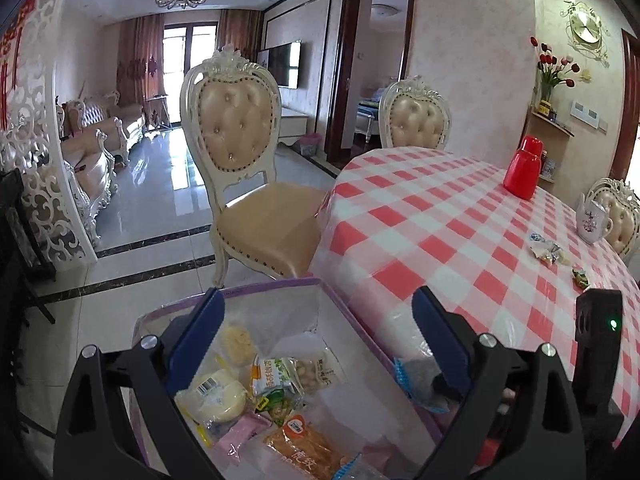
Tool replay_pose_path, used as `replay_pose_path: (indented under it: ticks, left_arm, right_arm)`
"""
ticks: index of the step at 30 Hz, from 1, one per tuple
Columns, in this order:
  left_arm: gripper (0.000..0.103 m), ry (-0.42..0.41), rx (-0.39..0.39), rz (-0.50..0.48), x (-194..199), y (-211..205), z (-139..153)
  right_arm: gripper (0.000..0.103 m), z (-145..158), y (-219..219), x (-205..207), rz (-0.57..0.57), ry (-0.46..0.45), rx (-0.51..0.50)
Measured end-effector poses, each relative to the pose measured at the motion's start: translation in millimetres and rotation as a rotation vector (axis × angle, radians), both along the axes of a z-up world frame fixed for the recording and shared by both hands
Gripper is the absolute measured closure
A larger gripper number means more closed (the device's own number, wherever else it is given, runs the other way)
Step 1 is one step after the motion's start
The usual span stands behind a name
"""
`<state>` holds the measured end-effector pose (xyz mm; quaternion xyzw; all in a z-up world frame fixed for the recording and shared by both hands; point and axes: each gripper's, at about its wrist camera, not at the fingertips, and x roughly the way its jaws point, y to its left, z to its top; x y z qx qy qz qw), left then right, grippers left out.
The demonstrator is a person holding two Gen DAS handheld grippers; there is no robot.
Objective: Organize snacks
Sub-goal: 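Open both tools to drop the biscuit bag and candy bag into the bin, then move both open tools back toward the remaining snacks on the table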
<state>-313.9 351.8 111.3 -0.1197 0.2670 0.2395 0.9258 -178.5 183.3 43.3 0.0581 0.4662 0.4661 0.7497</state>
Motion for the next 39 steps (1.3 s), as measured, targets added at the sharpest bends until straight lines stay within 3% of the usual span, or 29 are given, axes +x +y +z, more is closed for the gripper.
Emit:
replay_pose_path:
  ticks: [1, 2, 3, 4, 8, 11, 14, 18, 20, 23, 26, 31, 35, 39]
  left_arm:
    - [0.008, 0.000, -0.005, 0.004, 0, 2, -1]
    - [0.008, 0.000, -0.009, 0.009, -1, 3, -2]
    - [0.008, -0.003, -0.013, 0.014, -1, 4, -2]
    - [0.008, -0.007, -0.014, 0.015, -2, 5, -2]
    - [0.008, -0.037, 0.004, 0.025, -9, 3, 7]
    - [0.008, -0.057, 0.012, 0.026, -11, -3, 12]
    - [0.008, -0.039, -0.017, -0.025, 4, -19, 10]
    - [0.004, 0.015, -0.067, -0.202, 55, -78, 1]
    - [0.004, 0.045, -0.087, -0.327, 98, -124, -6]
    - [0.004, 0.080, -0.104, -0.435, 159, -179, -20]
    - [0.004, 0.101, -0.139, -0.456, 224, -220, -32]
    - [0.004, 0.119, -0.133, -0.371, 322, -253, -44]
    - [0.004, 0.141, -0.205, -0.317, 384, -260, -54]
    - [0.004, 0.040, -0.258, -0.304, 402, -261, -59]
  right_arm:
    - [0.048, 2, 5, -6, 0.037, -0.001, 0.003]
    - [0.050, 4, 8, -10, 0.058, -0.006, 0.014]
    - [0.066, 9, 13, -19, 0.094, -0.016, 0.024]
    - [0.071, 14, 20, -29, 0.141, -0.020, 0.042]
    - [0.070, 31, 39, -63, 0.227, -0.116, 0.006]
    - [0.069, 40, 24, -65, 0.210, -0.158, 0.013]
    - [0.066, 48, -14, -45, 0.125, -0.181, 0.026]
    - [0.040, 55, -98, 6, -0.077, -0.199, 0.014]
    - [0.039, 53, -136, 27, -0.175, -0.210, -0.006]
    - [0.039, 43, -207, 64, -0.358, -0.187, -0.041]
    - [0.039, 24, -285, 104, -0.546, -0.116, -0.041]
    - [0.039, -3, -355, 153, -0.732, -0.051, -0.078]
    - [0.039, -13, -370, 186, -0.772, -0.026, -0.072]
    - [0.036, -25, -360, 212, -0.759, -0.010, -0.106]
